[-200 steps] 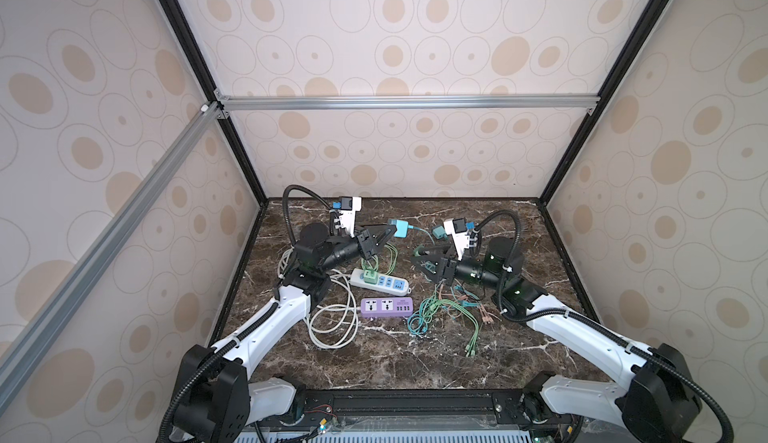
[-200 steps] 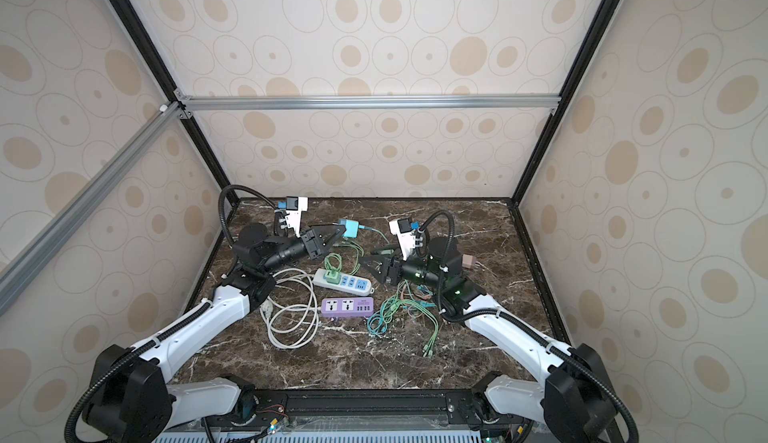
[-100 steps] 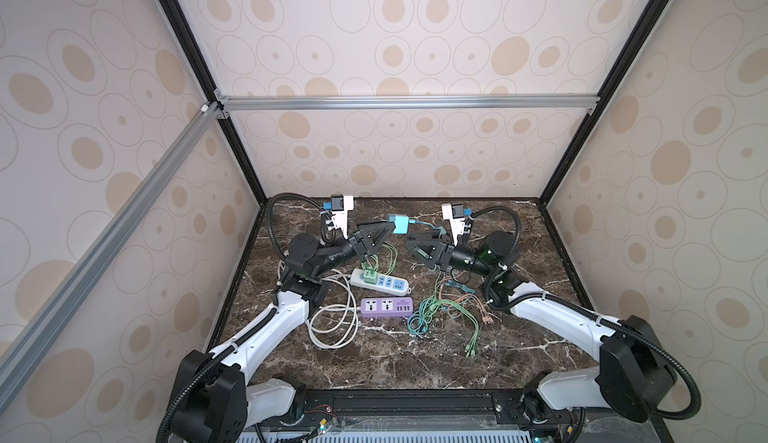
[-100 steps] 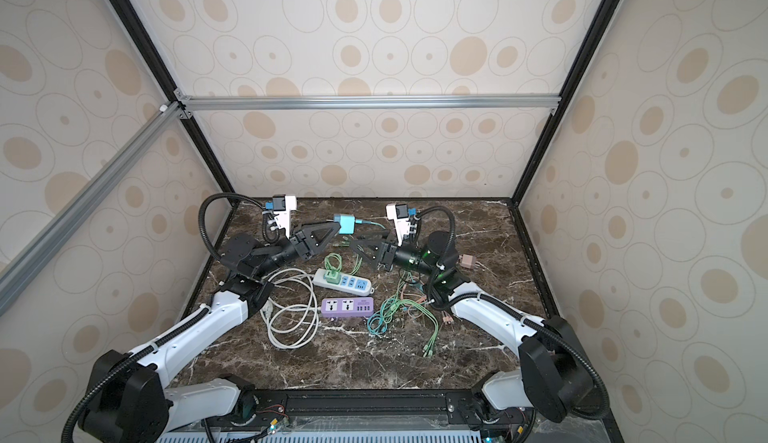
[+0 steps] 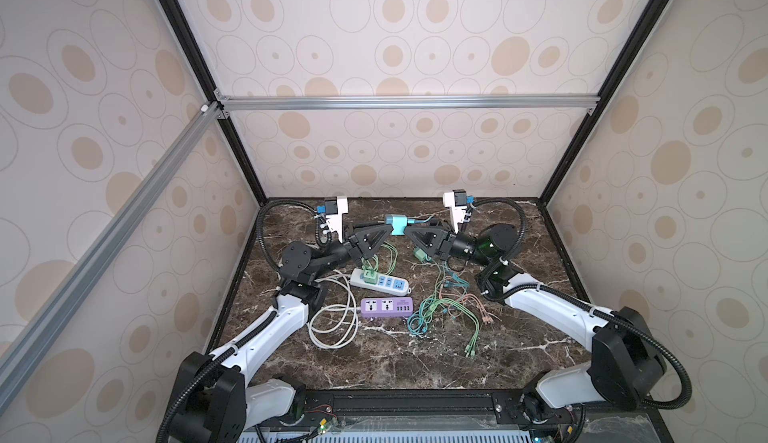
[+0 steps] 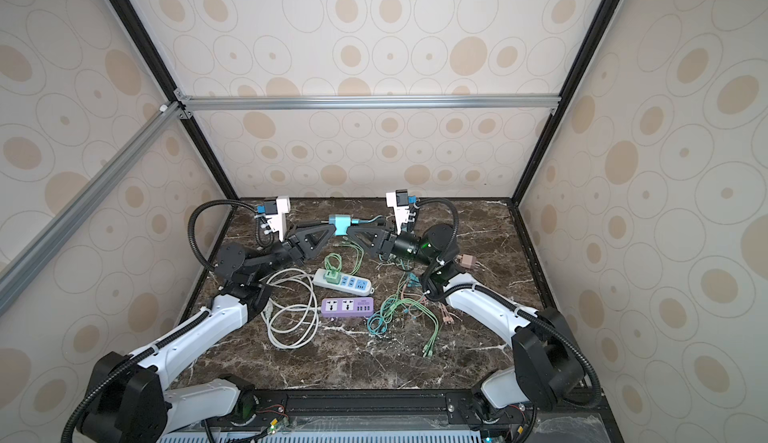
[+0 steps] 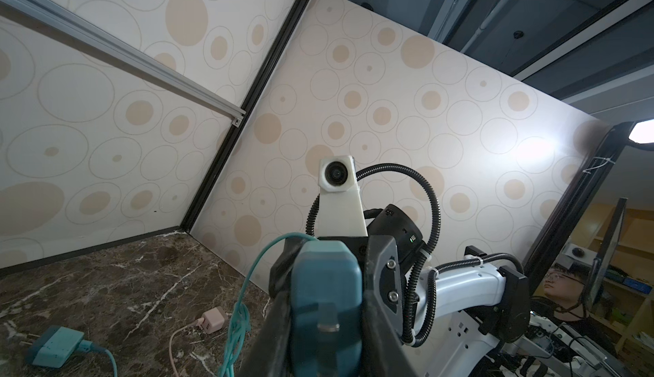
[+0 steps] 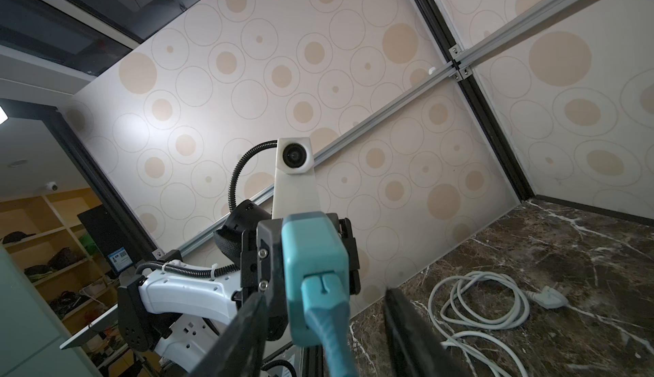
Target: Insert the plug
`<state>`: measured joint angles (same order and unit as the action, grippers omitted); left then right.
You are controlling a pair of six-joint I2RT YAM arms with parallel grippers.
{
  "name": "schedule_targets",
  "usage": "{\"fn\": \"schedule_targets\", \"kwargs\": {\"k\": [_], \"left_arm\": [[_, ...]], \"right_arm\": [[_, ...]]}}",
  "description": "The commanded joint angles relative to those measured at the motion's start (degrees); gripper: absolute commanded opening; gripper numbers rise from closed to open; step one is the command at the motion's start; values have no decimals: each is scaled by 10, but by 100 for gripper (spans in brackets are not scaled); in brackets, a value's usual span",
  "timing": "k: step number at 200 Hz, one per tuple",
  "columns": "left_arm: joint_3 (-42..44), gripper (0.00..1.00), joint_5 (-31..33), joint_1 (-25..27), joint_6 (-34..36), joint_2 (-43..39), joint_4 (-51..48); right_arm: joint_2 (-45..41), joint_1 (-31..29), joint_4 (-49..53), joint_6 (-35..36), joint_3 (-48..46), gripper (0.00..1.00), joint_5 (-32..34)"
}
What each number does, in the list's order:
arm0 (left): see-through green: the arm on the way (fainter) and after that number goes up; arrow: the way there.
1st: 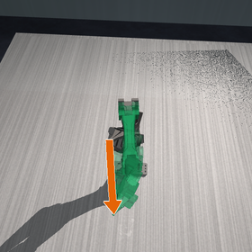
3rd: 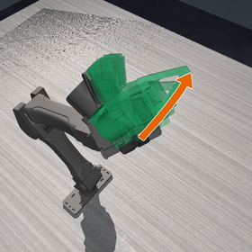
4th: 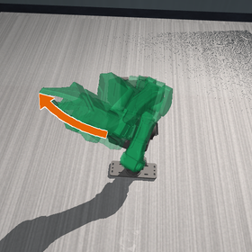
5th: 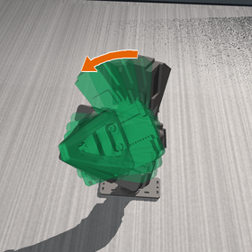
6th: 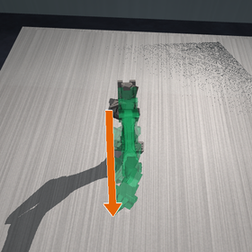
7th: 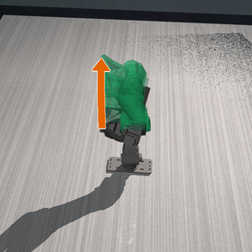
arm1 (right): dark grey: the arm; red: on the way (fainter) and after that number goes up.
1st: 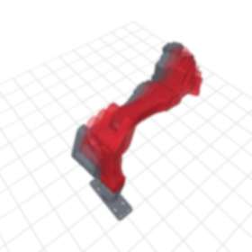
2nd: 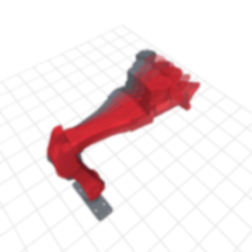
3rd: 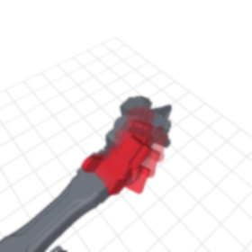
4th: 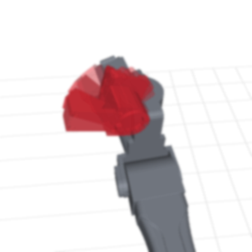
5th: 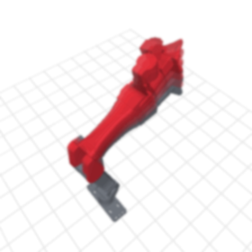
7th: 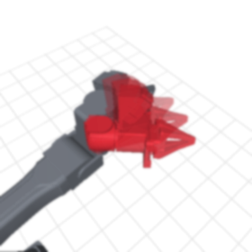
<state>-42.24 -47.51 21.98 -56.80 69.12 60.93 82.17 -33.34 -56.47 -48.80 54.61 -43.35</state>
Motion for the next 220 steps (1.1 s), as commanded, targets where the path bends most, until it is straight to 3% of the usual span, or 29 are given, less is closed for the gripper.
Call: {"fn": "schedule_targets", "kwargs": {"k": [1, 61, 194, 220], "left_arm": [[-1, 0, -17, 1, -35, 4, 75], [5, 0, -14, 2, -46, 9, 100], [15, 0, -2, 3, -37, 9, 99], [18, 9, -1, 2, -30, 9, 86]], "right_arm": [[10, -5, -35, -8, 22, 53, -7], [28, -18, -40, -5, 45, 49, -13], [35, -24, -49, -14, 61, 24, -32], [32, -24, -42, -9, 58, 19, -33]]}}
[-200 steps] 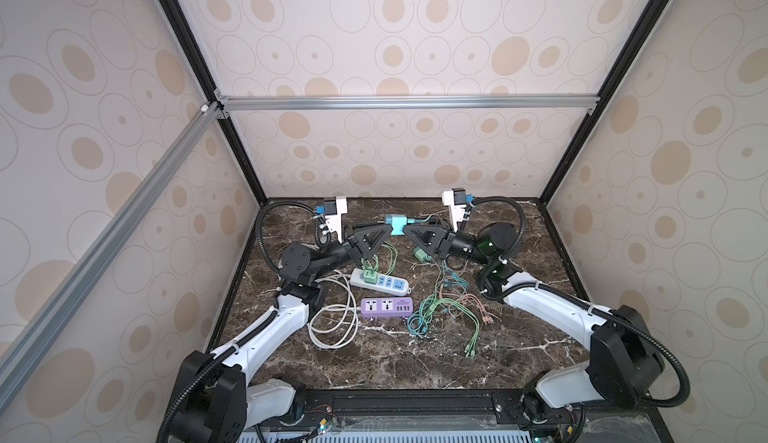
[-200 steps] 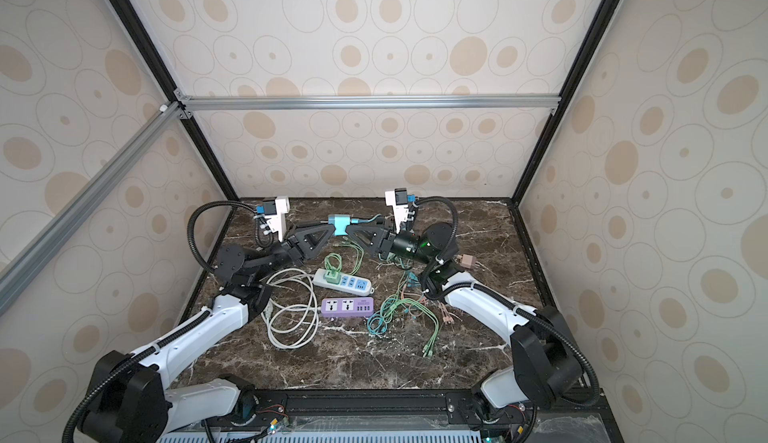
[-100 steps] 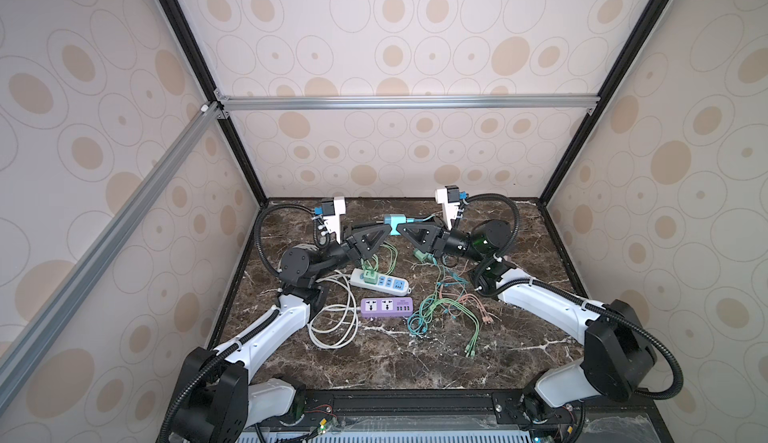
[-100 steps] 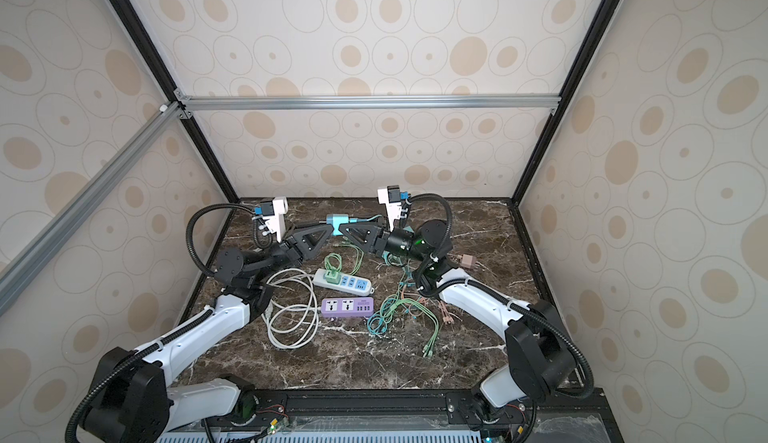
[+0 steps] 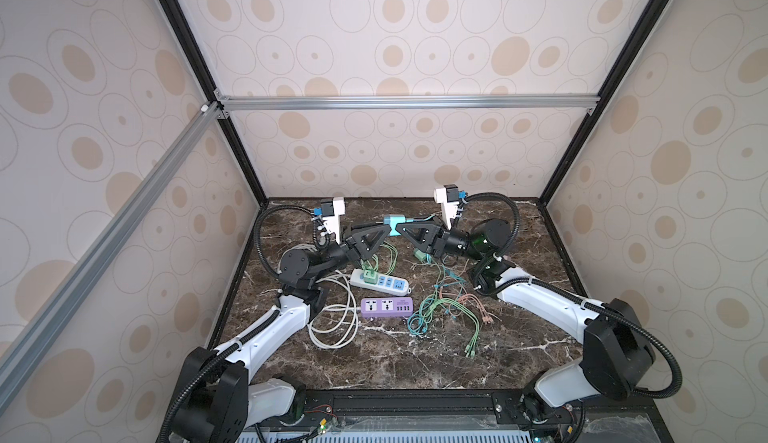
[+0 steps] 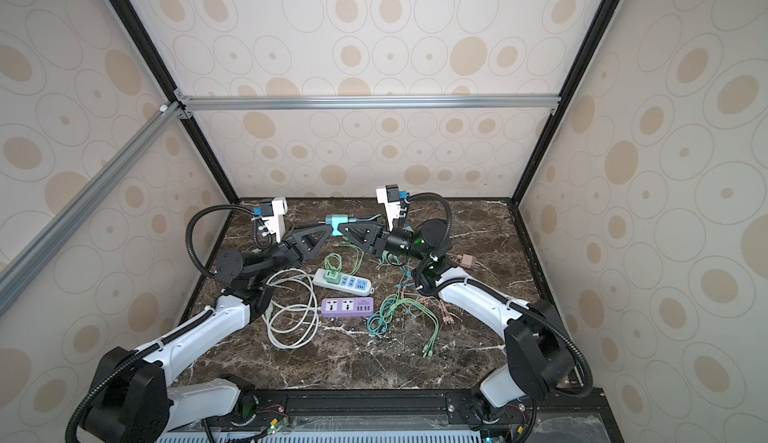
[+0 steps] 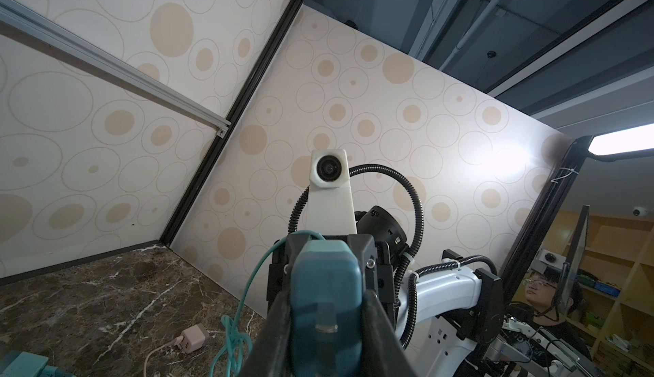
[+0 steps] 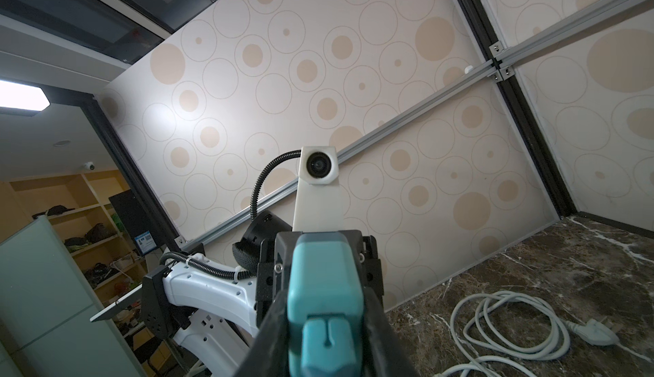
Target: Insert the plug
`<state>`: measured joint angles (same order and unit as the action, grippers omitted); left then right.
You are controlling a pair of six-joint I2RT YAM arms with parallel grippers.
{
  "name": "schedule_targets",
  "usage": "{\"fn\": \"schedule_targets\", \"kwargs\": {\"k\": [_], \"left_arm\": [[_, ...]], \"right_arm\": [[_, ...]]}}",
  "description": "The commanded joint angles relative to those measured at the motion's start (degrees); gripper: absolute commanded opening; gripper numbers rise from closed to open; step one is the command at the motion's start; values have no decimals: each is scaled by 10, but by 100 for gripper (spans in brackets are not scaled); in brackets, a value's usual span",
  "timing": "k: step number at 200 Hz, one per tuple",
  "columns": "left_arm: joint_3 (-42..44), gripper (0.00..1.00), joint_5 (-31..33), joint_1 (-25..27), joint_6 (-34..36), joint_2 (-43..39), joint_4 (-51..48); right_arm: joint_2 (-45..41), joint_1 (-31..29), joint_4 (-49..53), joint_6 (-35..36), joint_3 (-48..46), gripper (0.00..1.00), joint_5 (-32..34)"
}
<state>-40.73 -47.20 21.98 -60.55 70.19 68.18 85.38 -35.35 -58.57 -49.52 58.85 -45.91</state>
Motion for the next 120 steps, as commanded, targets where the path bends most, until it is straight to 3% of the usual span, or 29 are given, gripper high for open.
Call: {"fn": "schedule_targets", "kwargs": {"k": [1, 31, 48, 94, 120], "left_arm": [[3, 9, -4, 2, 8, -1, 13], [9, 25, -2, 2, 16, -3, -3], [8, 43, -6, 1, 38, -11, -29], [-32, 71, 44, -3, 233, -84, -322], [-30, 76, 53, -6, 269, -107, -391]], "right_arm": [[0, -4, -21, -1, 15, 18, -8], [-8, -5, -5, 12, 10, 14, -6], [-14, -5, 14, 24, 8, 12, -2], [-56, -3, 149, 112, 2, 10, 40], [-77, 4, 227, 158, -1, 9, 81]]}}
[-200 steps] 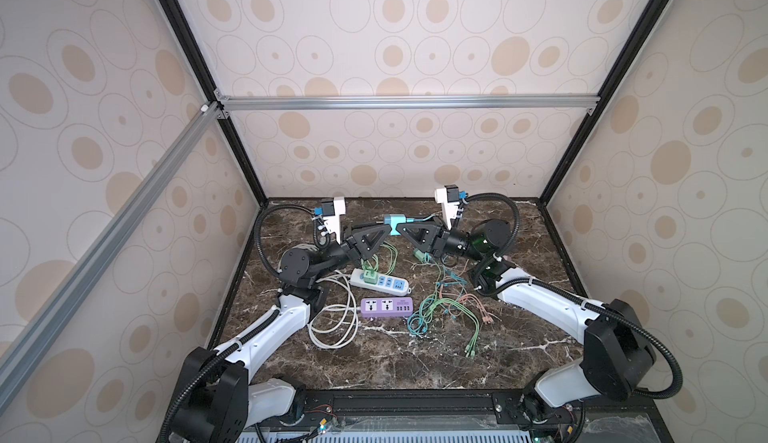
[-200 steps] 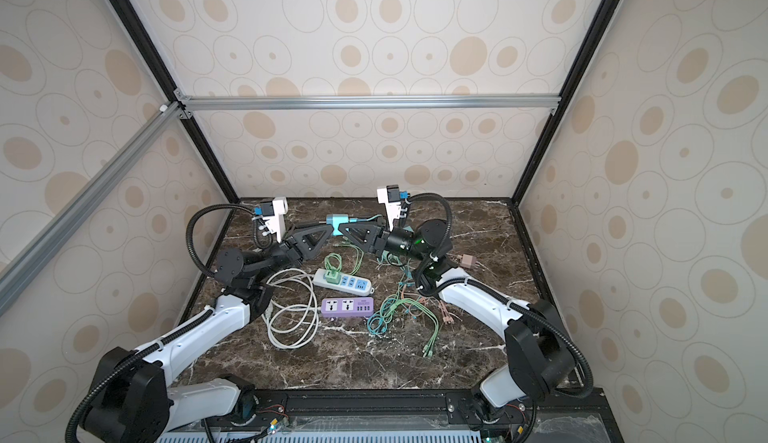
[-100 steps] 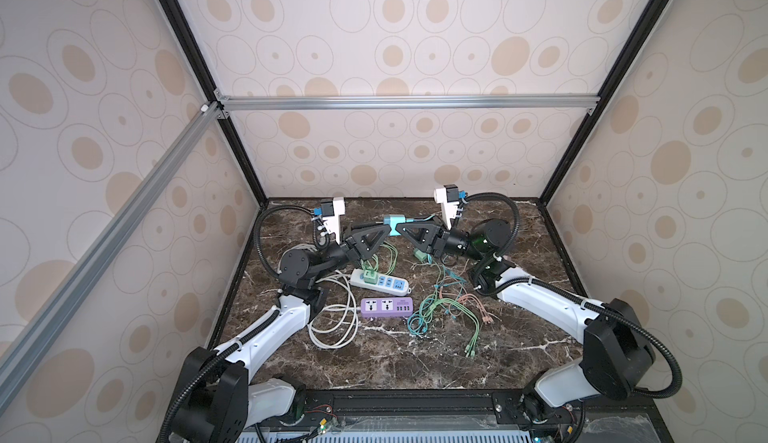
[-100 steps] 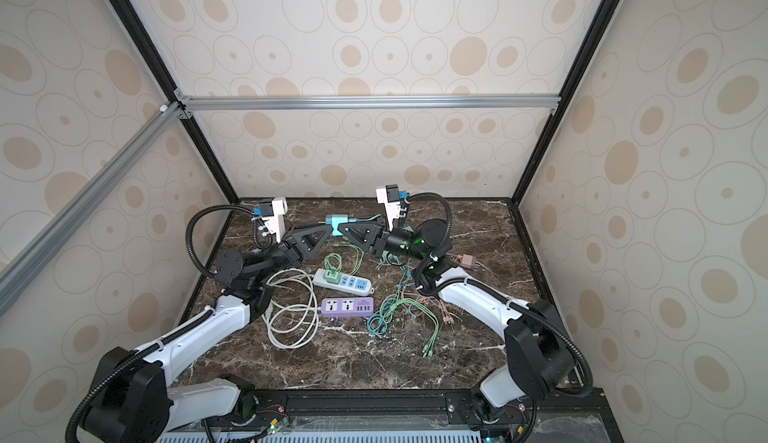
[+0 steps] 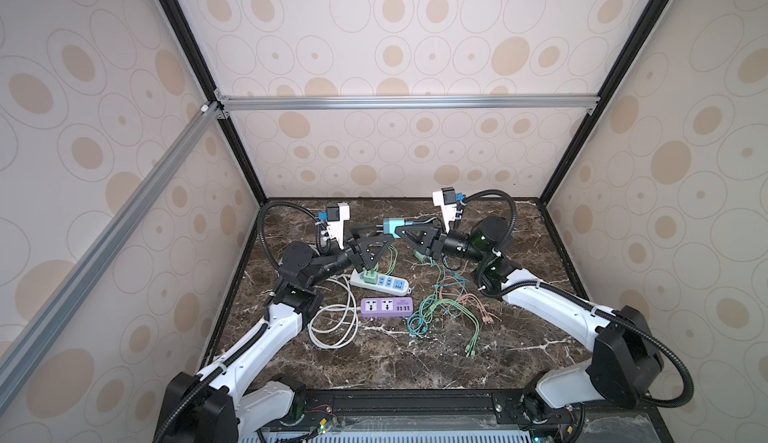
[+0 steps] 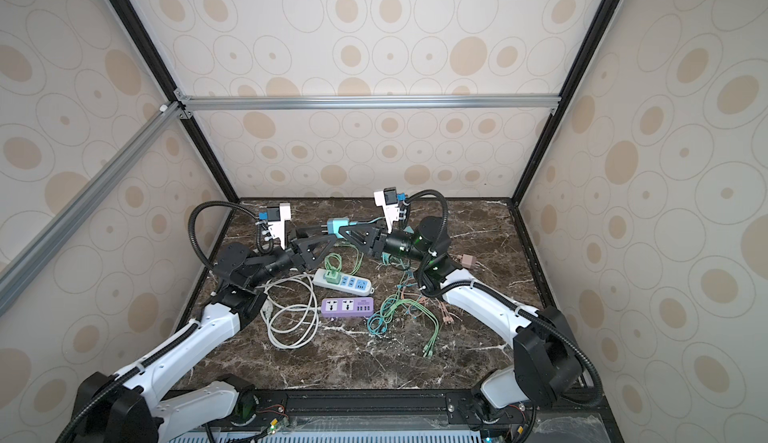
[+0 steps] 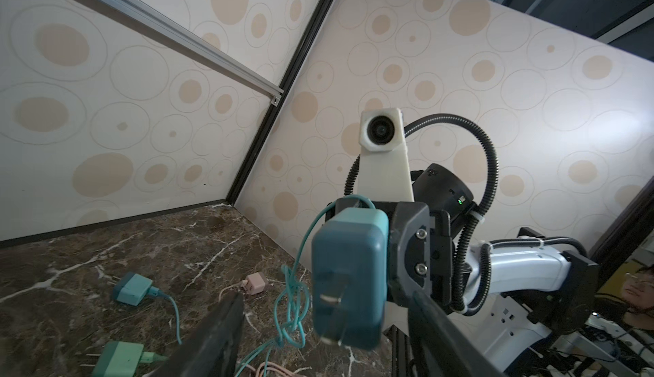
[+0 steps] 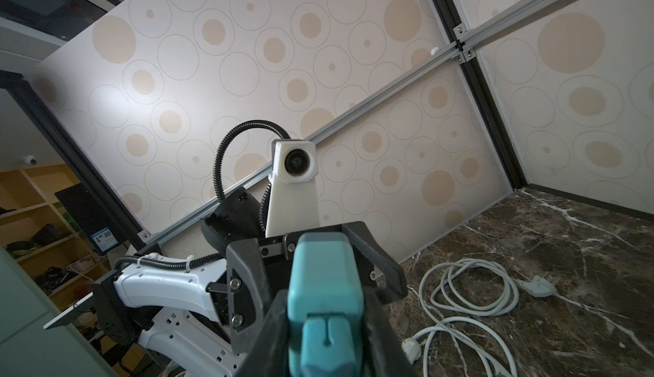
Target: Insert the plug
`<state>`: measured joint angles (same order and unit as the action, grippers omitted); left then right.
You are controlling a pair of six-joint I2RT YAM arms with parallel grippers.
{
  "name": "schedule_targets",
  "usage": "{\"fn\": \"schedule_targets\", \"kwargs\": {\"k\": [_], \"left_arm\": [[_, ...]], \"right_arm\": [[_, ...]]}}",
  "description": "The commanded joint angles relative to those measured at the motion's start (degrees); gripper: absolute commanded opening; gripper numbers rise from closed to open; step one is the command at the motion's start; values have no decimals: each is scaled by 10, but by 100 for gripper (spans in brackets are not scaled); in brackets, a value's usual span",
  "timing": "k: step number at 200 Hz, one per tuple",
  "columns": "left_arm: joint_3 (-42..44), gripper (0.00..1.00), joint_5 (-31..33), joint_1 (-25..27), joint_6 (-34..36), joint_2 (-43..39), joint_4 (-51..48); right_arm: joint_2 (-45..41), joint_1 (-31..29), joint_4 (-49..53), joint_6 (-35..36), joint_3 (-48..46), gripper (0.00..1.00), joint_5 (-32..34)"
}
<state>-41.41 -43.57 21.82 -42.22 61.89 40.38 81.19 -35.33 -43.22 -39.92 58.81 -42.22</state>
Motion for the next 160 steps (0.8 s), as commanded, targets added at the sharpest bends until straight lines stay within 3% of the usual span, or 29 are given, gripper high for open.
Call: {"fn": "schedule_targets", "kwargs": {"k": [1, 35, 91, 160], "left_arm": [[-22, 76, 16, -5, 86, -24, -114], [-4, 76, 54, -7, 113, -40, -190], [-2, 74, 224, -21, 144, -35, -361], [25, 68, 317, -49, 129, 2, -420]], "right_arm": [[-35, 5, 77, 63, 0, 9, 45], [-46, 13, 210, 131, 23, 8, 89], [-9, 16, 450, 210, 115, 6, 182], [51, 2, 574, 169, 160, 2, 282]]}}
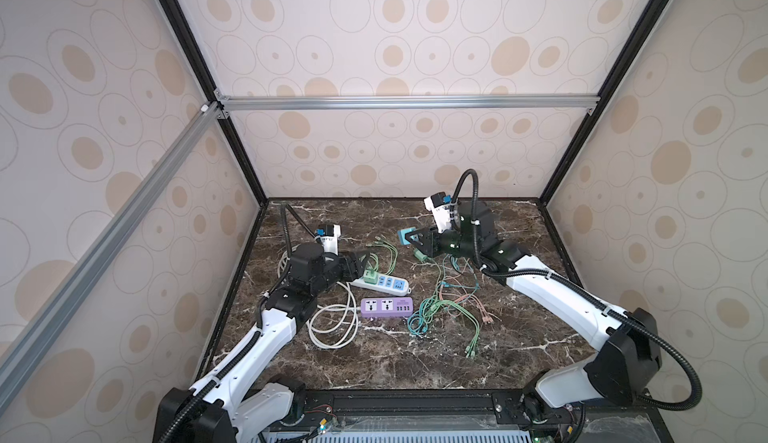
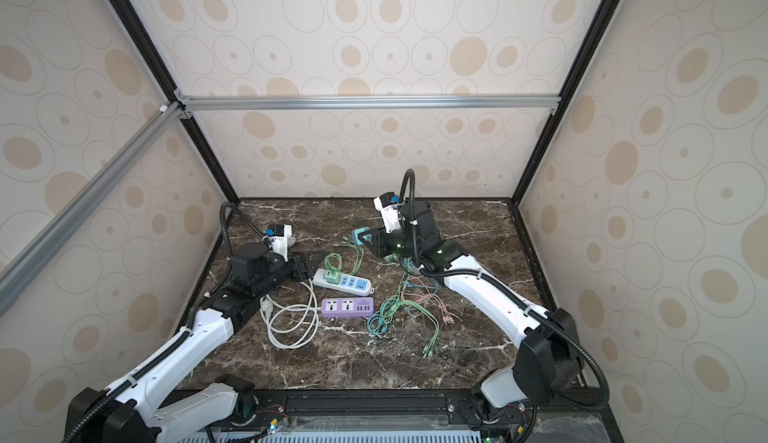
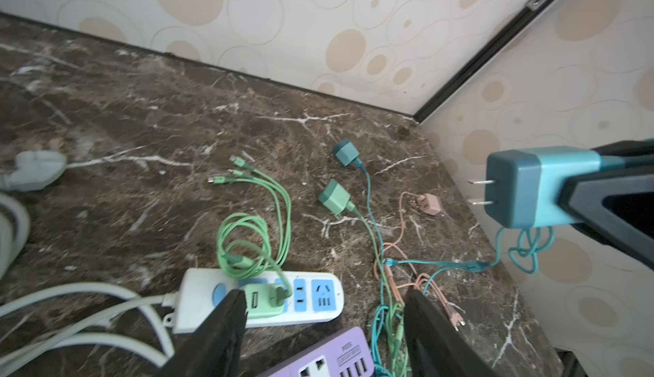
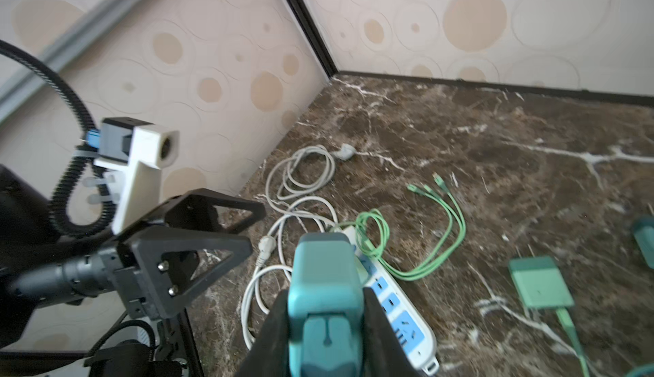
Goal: Insert the plug
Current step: 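Carry the charger toward the white power strip while the left gripper opens and retracts, then lower the teal charger with the right gripper onto a blue socket beside the light-green charger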
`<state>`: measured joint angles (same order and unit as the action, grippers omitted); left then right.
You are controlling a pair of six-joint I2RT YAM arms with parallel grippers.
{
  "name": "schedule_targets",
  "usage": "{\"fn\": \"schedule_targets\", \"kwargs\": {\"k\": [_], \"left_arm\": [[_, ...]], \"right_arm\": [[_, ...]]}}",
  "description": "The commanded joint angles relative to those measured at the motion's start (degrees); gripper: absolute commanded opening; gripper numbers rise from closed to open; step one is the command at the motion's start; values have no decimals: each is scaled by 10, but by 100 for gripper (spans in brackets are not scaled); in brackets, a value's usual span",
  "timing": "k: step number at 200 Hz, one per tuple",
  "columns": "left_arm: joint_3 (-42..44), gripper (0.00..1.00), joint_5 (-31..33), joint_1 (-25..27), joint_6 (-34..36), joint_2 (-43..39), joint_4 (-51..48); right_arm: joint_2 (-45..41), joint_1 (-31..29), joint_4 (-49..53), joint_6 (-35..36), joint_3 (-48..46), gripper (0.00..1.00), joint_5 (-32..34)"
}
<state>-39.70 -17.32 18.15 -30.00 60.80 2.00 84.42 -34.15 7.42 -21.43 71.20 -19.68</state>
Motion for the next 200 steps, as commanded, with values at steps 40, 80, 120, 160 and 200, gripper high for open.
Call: {"fn": "schedule_targets", "kwargs": {"k": [40, 80, 120, 160, 200], "left_arm": [[11, 65, 93, -24, 18, 60, -38], [2, 62, 115, -29, 27, 118, -26], [-1, 61, 112, -30, 33, 163, -9], [7, 60, 105, -35, 36, 203, 20], [6, 57, 79, -38, 34, 250, 50]], "right_arm": [[72, -48, 167, -35, 101, 0, 182], [131, -77, 241, -116, 157, 0, 266], [167, -99, 275, -198, 173, 0, 299], [193, -127, 278, -258, 172, 0, 308], [221, -149, 292, -292, 192, 0, 329]]}}
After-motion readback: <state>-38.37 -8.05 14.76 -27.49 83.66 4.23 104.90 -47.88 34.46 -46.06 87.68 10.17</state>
